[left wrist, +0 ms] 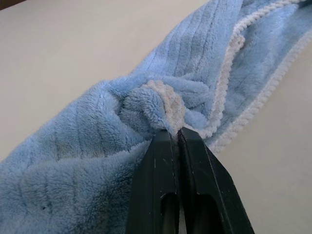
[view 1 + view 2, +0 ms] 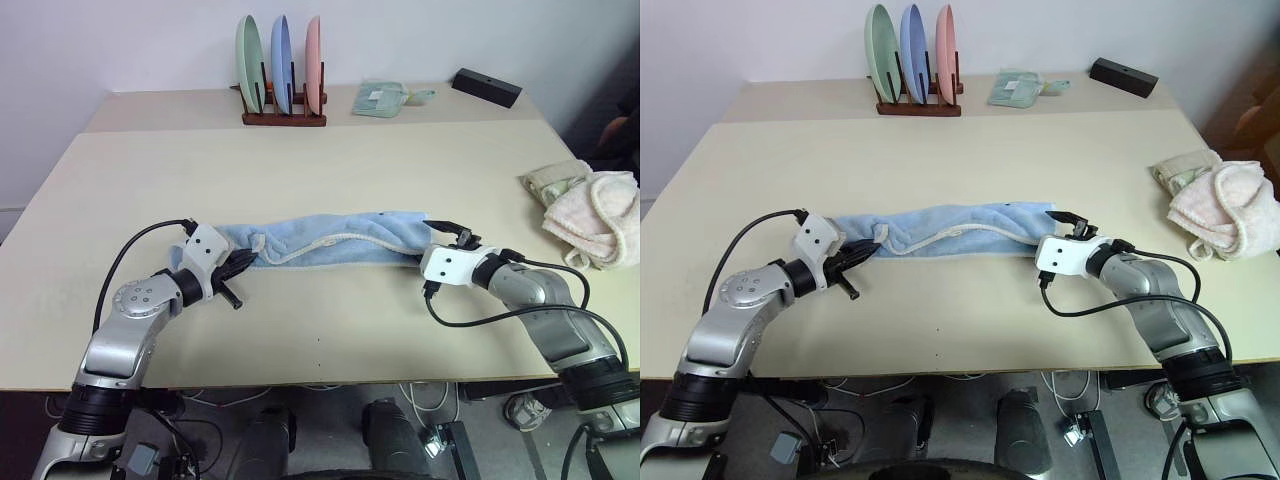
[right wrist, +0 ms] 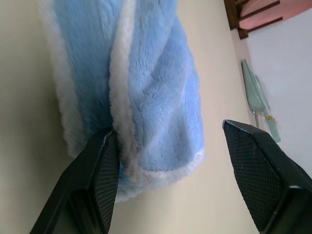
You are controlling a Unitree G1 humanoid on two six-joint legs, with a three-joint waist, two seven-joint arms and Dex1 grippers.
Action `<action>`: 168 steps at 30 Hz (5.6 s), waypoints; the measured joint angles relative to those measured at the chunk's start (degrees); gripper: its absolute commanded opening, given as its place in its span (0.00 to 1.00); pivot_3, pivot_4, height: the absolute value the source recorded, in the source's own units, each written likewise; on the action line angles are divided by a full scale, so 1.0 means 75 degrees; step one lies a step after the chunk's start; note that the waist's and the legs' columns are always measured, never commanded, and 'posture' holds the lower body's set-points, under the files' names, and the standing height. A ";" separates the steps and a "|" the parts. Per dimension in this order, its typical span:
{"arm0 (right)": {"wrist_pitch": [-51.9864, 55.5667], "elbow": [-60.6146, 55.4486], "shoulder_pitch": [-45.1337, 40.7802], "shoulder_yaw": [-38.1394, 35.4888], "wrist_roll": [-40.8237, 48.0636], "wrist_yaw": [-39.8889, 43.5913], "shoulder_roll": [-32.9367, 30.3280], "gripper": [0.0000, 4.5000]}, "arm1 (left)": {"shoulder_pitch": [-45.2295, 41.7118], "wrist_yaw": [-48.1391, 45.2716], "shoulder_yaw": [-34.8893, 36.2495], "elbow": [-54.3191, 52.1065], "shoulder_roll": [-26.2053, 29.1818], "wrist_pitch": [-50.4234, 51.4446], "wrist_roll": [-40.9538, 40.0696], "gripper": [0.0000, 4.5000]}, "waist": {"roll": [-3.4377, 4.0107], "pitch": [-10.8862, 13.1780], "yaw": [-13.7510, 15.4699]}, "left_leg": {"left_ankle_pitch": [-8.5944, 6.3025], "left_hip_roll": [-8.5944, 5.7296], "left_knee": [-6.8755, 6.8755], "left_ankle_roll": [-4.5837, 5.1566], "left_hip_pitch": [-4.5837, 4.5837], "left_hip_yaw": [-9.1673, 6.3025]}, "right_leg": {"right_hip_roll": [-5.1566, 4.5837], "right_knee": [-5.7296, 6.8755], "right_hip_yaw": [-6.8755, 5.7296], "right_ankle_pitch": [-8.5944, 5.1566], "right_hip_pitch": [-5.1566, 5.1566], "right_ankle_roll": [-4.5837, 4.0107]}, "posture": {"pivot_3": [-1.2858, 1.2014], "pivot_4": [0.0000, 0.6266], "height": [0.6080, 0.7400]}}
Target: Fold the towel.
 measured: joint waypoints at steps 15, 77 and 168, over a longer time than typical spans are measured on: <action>-0.0213 0.0082 -0.0455 -0.0772 0.0273 -0.0270 -0.0148 0.01 | -0.1399 -0.0012 0.0189 0.1382 0.0099 -0.0677 0.0141 0.00 | -0.0002 0.0002 0.0077 | 0.0005 -0.0004 0.0010 -0.0003 -0.0004 -0.0003 | 0.0001 -0.0003 -0.0002 0.0005 0.0003 0.0004 | 0.52 0.24 1.00; 0.1930 -0.0185 0.0122 -0.1495 0.2570 0.2861 -0.1490 0.01 | -0.3456 -0.0988 -0.0639 0.5600 -0.0118 -0.2249 0.1230 0.00 | -0.0049 0.0053 0.0142 | 0.0002 0.0003 0.0087 0.0021 -0.0044 0.0029 | -0.0006 -0.0005 -0.0018 0.0055 -0.0007 0.0028 | 0.52 0.24 1.00; 0.8025 -0.4517 0.0572 -0.0349 0.6084 -0.1666 0.0325 0.01 | -0.0623 -0.0935 -0.1561 -0.0450 -0.1167 -0.0206 -0.0329 0.99 | 0.0002 0.0083 0.0188 | 0.0020 0.0071 -0.0004 0.0047 -0.0044 0.0050 | 0.0053 -0.0068 0.0001 0.0078 -0.0036 -0.0010 | 0.52 0.24 1.00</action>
